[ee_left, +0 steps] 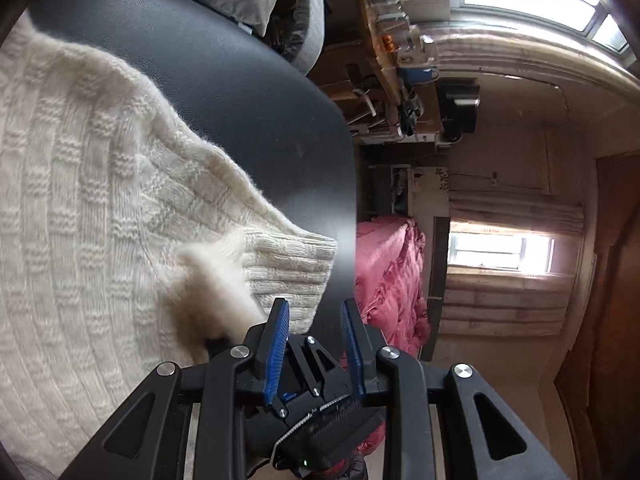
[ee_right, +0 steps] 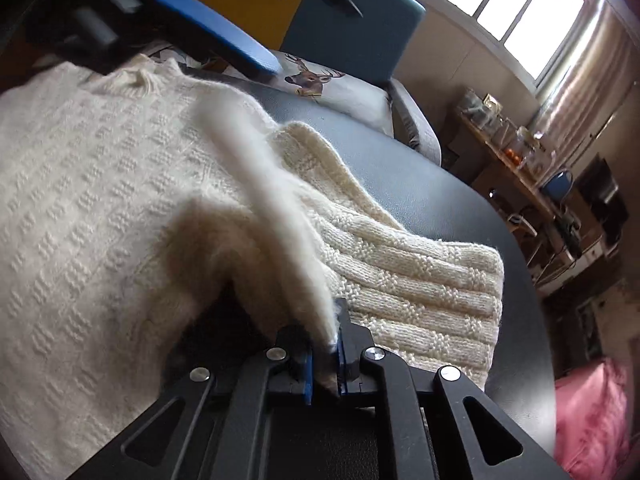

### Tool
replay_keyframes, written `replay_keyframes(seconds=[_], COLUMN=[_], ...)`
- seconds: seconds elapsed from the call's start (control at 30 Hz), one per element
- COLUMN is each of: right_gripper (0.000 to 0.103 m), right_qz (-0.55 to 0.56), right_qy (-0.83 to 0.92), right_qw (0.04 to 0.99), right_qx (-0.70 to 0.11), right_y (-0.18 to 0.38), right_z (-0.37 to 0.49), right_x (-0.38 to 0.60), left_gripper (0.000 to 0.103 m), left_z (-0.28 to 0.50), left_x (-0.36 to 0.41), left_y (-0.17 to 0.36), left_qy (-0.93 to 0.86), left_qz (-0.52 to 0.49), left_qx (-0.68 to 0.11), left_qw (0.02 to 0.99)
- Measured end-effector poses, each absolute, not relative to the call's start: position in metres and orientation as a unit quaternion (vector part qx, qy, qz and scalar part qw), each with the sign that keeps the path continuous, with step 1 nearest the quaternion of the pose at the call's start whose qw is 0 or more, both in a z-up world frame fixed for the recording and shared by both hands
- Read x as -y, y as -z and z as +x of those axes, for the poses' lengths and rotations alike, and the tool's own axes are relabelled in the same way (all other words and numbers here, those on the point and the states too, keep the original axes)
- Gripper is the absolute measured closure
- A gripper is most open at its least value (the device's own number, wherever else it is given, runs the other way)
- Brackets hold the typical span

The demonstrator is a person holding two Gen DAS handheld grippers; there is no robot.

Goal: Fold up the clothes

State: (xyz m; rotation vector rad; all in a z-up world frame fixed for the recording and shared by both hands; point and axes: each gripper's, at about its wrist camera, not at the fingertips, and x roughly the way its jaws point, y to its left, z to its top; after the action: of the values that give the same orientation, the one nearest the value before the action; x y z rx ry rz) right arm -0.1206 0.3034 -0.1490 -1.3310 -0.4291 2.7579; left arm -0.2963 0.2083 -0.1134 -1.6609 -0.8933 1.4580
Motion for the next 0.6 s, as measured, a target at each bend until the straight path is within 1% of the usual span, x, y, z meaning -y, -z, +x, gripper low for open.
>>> replay_keyframes(seconds=[0.07, 0.13, 0.2, 0.3, 0.47, 0.6], right_gripper=[0.092, 0.092, 0.092, 0.092, 0.092, 0.092], right_qz=[-0.428, -0.426, -0.423, -0.422, -0.421, -0.42], right_qy=[-0.89, -0.889, -0.893, -0.898, -0.906, -0.907], right_qw=[0.026, 0.026, 0.024, 0.018, 0.004, 0.003], right_qx=[0.154, 0.163, 0.15, 0.122, 0.027, 0.024], right_y=[0.151, 0.152, 0.151, 0.148, 0.141, 0.141], right_z=[-0.119, -0.118, -0.12, -0.126, -0.126, -0.123], right_x=[-0.301, -0.3, -0.302, -0.304, -0.324, -0.321], left_gripper=[0.077, 0.077, 0.077, 0.077, 0.076, 0.074], left_z=[-0.298, -0.294, -0.287, -0.277, -0.258, -0.256], left_x=[-0.211, -0.202, -0.189, -0.179, -0.178, -0.193], left_y=[0.122, 0.126, 0.129, 0.148, 0.18, 0.194], left_qy=[-0.569, -0.577, -0.584, -0.573, -0.542, -0.522], left_qz=[-0.662, -0.658, -0.649, -0.664, -0.676, -0.675], left_qx=[0.334, 0.336, 0.345, 0.349, 0.38, 0.407], left_qw=[0.355, 0.348, 0.344, 0.329, 0.323, 0.327])
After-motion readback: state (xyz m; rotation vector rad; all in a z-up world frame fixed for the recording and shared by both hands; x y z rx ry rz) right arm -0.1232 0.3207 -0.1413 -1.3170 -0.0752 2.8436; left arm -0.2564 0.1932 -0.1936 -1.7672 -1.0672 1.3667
